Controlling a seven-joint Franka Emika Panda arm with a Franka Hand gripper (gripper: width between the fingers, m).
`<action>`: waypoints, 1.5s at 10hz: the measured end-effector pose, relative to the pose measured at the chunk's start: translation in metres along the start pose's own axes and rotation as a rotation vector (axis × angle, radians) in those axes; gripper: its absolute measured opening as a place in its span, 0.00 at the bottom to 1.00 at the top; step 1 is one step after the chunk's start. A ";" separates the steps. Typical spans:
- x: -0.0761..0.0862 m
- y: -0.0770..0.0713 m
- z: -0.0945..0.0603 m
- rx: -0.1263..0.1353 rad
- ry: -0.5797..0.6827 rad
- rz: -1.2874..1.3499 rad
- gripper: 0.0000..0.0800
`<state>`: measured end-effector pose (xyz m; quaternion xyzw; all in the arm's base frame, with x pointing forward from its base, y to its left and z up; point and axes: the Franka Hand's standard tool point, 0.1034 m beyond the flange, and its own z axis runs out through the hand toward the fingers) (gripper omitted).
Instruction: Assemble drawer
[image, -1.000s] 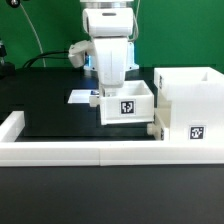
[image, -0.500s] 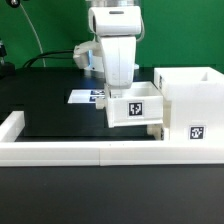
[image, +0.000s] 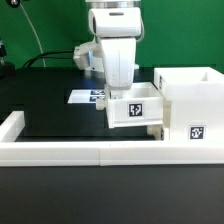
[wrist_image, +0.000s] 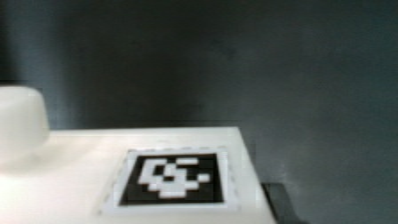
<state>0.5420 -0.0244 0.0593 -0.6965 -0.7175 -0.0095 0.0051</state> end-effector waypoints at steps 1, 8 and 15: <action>0.002 0.001 0.000 -0.001 -0.001 -0.006 0.06; 0.016 -0.002 0.005 0.010 0.003 0.014 0.06; 0.028 -0.001 0.006 -0.016 0.006 0.060 0.06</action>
Offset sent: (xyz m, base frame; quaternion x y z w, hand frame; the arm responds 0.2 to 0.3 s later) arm 0.0052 0.0164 -0.0034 0.0044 -0.0027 0.0143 0.9999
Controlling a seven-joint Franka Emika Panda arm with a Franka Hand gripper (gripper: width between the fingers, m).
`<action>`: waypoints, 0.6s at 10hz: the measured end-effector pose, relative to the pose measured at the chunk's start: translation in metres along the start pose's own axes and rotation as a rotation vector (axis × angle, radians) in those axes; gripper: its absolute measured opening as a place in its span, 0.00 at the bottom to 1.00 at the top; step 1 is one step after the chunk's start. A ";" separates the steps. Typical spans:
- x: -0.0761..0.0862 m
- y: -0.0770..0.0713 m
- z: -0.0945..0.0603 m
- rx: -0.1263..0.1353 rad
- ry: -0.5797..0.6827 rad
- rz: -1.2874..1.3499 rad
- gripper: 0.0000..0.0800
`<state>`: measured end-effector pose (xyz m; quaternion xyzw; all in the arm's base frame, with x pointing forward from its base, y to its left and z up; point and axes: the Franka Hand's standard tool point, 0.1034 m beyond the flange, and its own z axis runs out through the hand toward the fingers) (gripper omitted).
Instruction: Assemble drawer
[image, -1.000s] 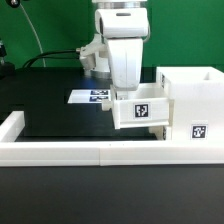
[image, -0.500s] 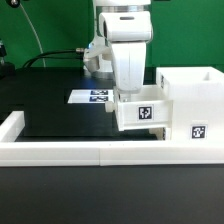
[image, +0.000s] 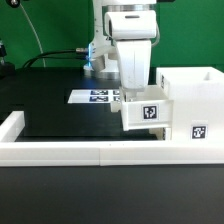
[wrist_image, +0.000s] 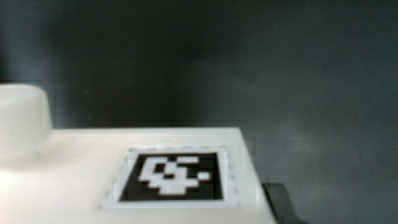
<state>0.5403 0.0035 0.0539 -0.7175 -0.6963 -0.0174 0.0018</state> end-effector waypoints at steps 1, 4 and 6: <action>0.002 -0.001 0.000 0.003 0.000 0.022 0.06; 0.005 -0.002 0.001 0.010 -0.001 0.068 0.06; 0.005 -0.003 0.001 0.011 -0.001 0.065 0.06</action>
Offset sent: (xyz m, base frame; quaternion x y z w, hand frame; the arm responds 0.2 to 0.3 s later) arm 0.0068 0.0159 -0.0001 -0.0080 0.0042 0.0266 0.9996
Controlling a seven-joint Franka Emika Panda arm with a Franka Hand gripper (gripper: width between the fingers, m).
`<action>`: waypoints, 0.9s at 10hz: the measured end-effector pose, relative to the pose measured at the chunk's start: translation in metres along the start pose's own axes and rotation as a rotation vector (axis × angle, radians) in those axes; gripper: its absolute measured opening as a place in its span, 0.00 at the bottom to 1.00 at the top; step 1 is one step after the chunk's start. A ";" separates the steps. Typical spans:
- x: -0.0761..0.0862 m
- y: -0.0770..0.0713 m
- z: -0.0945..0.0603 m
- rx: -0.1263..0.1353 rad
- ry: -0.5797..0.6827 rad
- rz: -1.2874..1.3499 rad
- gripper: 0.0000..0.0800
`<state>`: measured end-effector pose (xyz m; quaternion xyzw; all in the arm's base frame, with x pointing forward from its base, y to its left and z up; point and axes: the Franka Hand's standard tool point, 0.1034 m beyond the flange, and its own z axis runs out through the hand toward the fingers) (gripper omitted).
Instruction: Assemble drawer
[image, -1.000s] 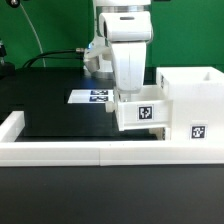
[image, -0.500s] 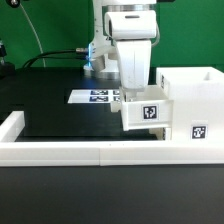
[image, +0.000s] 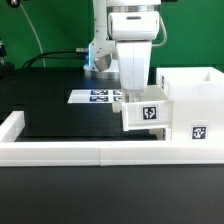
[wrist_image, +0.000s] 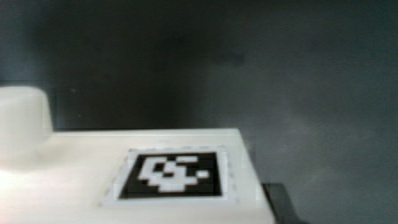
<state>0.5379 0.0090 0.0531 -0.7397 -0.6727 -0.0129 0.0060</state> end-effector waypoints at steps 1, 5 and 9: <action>0.000 0.000 0.000 0.000 0.000 0.001 0.06; -0.003 0.001 -0.014 -0.010 -0.007 0.005 0.58; -0.008 0.004 -0.049 -0.008 -0.029 0.008 0.81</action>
Offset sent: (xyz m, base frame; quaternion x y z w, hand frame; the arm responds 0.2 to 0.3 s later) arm -0.0099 -0.0002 0.0180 0.0003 -0.0100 0.0010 0.9999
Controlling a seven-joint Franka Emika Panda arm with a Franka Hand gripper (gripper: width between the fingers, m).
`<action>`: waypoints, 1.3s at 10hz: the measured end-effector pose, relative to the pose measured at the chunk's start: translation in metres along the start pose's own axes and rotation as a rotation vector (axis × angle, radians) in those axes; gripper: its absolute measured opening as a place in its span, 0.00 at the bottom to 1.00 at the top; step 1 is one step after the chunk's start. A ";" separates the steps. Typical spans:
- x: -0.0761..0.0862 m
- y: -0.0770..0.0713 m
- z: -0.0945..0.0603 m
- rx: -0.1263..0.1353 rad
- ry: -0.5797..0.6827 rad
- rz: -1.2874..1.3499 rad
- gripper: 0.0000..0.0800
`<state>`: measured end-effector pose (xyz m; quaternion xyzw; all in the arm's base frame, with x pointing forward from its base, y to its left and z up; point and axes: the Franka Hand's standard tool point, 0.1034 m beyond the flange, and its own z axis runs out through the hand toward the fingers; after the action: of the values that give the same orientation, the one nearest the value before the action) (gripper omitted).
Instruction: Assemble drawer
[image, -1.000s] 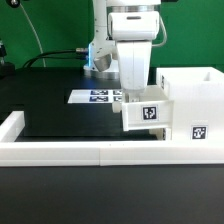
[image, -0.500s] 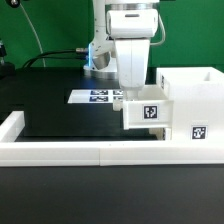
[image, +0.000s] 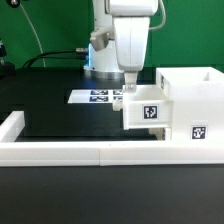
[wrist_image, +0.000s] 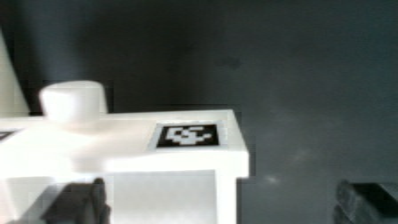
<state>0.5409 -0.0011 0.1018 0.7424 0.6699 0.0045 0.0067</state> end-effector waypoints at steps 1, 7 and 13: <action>-0.003 0.003 -0.014 0.010 -0.010 0.003 0.81; -0.078 0.003 -0.002 0.031 0.047 -0.080 0.81; -0.058 0.011 0.050 0.090 0.224 0.000 0.81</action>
Offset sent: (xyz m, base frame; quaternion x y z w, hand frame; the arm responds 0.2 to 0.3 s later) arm -0.0029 -0.0414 0.0116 -0.0009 0.0692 -0.0422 0.9967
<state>0.5466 -0.0602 0.0522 0.7366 0.6662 0.0575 -0.1016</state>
